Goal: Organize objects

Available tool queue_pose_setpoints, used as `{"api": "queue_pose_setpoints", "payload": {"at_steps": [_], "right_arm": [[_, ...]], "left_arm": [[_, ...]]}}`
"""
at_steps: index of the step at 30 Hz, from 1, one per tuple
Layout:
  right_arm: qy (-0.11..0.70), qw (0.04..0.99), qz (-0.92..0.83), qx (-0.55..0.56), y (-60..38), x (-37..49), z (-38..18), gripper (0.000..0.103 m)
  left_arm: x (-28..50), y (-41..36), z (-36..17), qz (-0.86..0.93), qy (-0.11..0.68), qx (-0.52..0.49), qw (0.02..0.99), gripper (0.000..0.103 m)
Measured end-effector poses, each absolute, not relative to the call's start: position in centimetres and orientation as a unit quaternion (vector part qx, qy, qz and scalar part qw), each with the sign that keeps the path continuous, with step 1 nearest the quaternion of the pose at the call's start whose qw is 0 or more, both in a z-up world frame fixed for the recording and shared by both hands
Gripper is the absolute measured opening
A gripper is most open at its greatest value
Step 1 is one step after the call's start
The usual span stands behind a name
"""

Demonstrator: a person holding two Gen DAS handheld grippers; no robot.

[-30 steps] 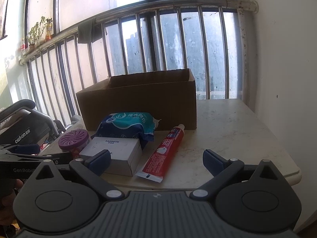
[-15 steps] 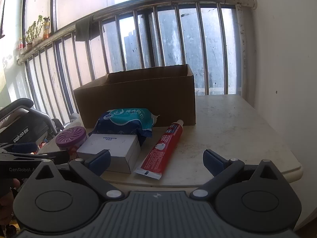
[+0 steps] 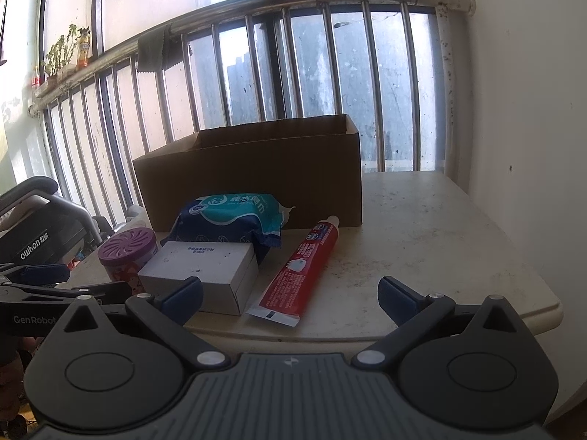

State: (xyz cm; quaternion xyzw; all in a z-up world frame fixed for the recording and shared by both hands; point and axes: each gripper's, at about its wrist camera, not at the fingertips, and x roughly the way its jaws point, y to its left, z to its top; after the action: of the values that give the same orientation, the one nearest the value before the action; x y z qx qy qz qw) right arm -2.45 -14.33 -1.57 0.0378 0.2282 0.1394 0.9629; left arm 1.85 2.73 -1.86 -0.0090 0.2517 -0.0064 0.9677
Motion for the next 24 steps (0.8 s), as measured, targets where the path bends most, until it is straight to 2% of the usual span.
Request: {"api": "queue_pose_setpoints", "payload": {"at_steps": [24], "right_arm": [[0.236, 0.961, 0.14, 0.037, -14.32, -2.57, -1.82, 0.103]], "left_arm": [[2.03, 2.99, -2.42, 0.012, 0.258, -0.007, 0.966, 0.103]]}}
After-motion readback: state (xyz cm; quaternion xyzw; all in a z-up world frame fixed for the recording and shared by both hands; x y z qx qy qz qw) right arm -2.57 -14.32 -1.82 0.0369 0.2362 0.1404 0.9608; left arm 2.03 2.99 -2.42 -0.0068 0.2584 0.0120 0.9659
